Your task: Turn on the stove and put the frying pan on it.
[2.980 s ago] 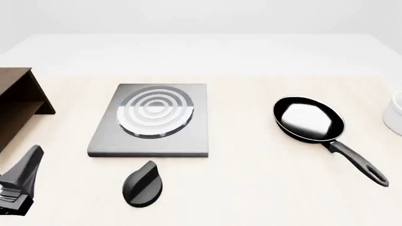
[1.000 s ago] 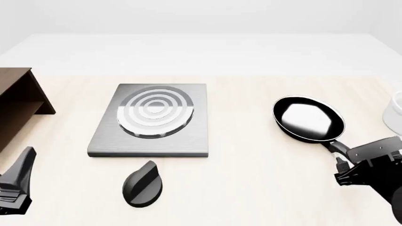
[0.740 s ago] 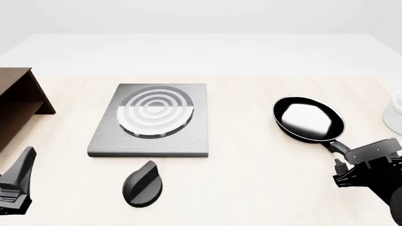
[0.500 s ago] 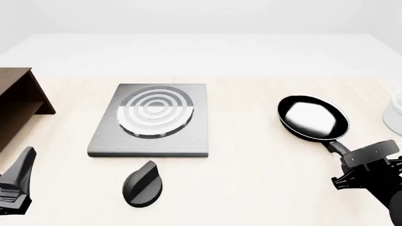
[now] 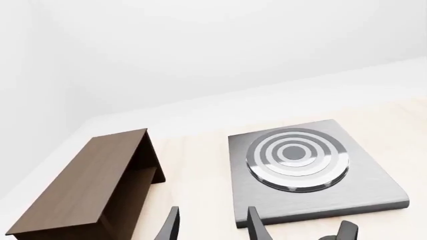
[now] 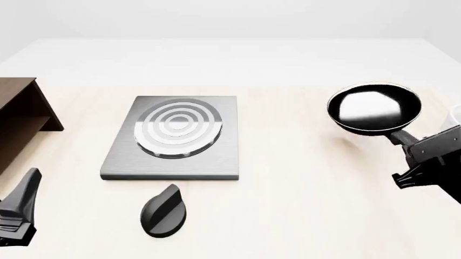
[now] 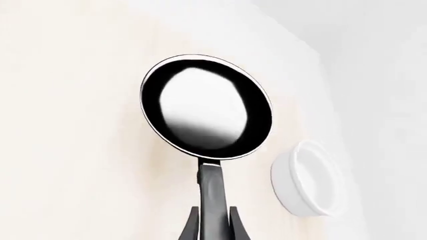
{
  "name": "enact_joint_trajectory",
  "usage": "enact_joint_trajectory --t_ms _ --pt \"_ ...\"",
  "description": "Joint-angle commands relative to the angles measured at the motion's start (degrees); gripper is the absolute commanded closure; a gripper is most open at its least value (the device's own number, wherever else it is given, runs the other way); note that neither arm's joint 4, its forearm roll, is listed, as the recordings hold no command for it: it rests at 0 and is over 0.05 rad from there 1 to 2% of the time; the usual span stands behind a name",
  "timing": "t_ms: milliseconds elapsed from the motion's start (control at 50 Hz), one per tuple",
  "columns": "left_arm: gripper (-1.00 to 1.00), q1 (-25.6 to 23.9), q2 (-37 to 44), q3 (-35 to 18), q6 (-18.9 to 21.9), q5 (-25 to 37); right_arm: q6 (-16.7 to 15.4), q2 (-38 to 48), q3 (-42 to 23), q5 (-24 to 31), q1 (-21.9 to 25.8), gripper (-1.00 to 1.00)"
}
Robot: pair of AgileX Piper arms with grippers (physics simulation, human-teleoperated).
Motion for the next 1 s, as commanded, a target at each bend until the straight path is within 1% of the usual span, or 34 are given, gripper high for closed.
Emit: enact_joint_trajectory --t_ms 20,120,160,180,200,220,260,300,320,340,360,440,460,500,520,580,620,640,680,700,720,760,800,820,840,880,900,1000 --pt "-1.0 0.1 0.0 0.0 0.1 0.0 -3.9 -12.1 -6.0 9.9 3.8 1.0" --pt "-1.0 0.1 0.0 -0.1 0.0 0.1 -3.3 -11.8 -7.2 11.0 5.4 1.0" --pt "-1.0 0.0 0.0 -0.2 0.2 0.0 -2.5 -10.9 -8.6 11.2 6.8 1.0" --pt "-1.0 0.5 0.0 -0.8 -0.7 -0.1 -1.0 -10.6 -9.9 11.9 7.8 1.0" --pt "-1.0 0.5 0.0 -1.1 -0.6 0.1 -0.1 -10.2 -10.8 12.4 8.4 1.0" --pt "-1.0 0.4 0.0 -1.1 -0.6 0.3 0.0 -10.1 -11.1 12.6 8.8 1.0" --pt "-1.0 0.5 0.0 -1.0 -0.1 1.0 1.1 -9.1 -12.6 12.6 10.6 1.0" --pt "-1.0 0.6 0.0 -1.0 -0.2 0.3 1.7 -8.0 -13.7 12.5 11.7 1.0" --pt "-1.0 0.4 0.0 0.1 0.8 2.0 2.3 -7.6 -14.6 12.5 13.2 1.0" --pt "-1.0 0.4 0.0 0.6 0.8 1.5 2.7 -7.1 -15.1 12.8 13.8 1.0" --pt "-1.0 0.4 0.0 1.3 1.7 2.9 2.9 -6.8 -15.6 12.6 14.7 1.0" --pt "-1.0 0.4 3.5 1.6 1.4 -1.3 5.2 -5.2 -19.1 13.3 18.5 1.0" --pt "-1.0 0.4 3.5 1.6 1.4 -1.3 5.9 -4.6 -20.1 13.6 19.3 1.0" --pt "-1.0 0.3 7.3 1.7 1.4 -5.3 7.4 -3.7 -22.1 14.1 21.4 1.0" --pt "-1.0 0.3 8.2 1.7 1.4 -6.2 7.0 -3.3 -22.3 13.8 22.2 1.0" --pt "-1.0 0.4 13.0 1.7 1.2 -11.0 9.1 -2.0 -24.9 14.4 25.1 1.0" --pt "-1.0 0.3 14.0 1.7 1.4 -11.8 9.7 -1.3 -25.7 14.4 26.3 1.0" --pt "-1.0 0.3 14.1 1.7 1.5 -11.9 11.1 0.4 -27.6 14.4 27.7 1.0" --pt "-1.0 0.3 14.2 1.7 1.5 -12.0 11.0 0.8 -27.8 14.0 28.1 1.0" --pt "-1.0 0.4 0.0 -1.2 0.0 1.6 11.4 2.2 -28.9 13.8 28.9 1.0" --pt "-1.0 0.4 0.0 -1.4 0.0 1.8 11.4 2.2 -28.9 13.8 28.9 1.0" --pt "-1.0 0.9 0.0 -1.8 -0.8 2.3 12.6 3.7 -30.6 14.3 30.4 1.0" --pt "-1.0 0.9 0.0 -1.5 -0.6 2.3 13.3 4.2 -31.3 14.2 31.6 1.0" --pt "-1.0 0.9 0.0 -0.2 0.3 3.6 14.8 5.5 -32.6 14.3 32.7 1.0" --pt "-1.0 0.9 0.0 -0.2 0.3 3.7 14.8 5.5 -32.6 14.3 32.7 1.0" --pt "-1.0 0.9 0.0 1.1 0.3 2.2 15.6 6.9 -33.3 14.1 33.9 1.0" --pt "-1.0 0.9 0.0 1.0 0.1 1.5 15.3 7.2 -33.1 13.5 33.9 1.0" --pt "-1.0 0.8 0.1 1.6 0.5 1.2 17.3 9.7 -33.9 12.2 36.5 1.0"
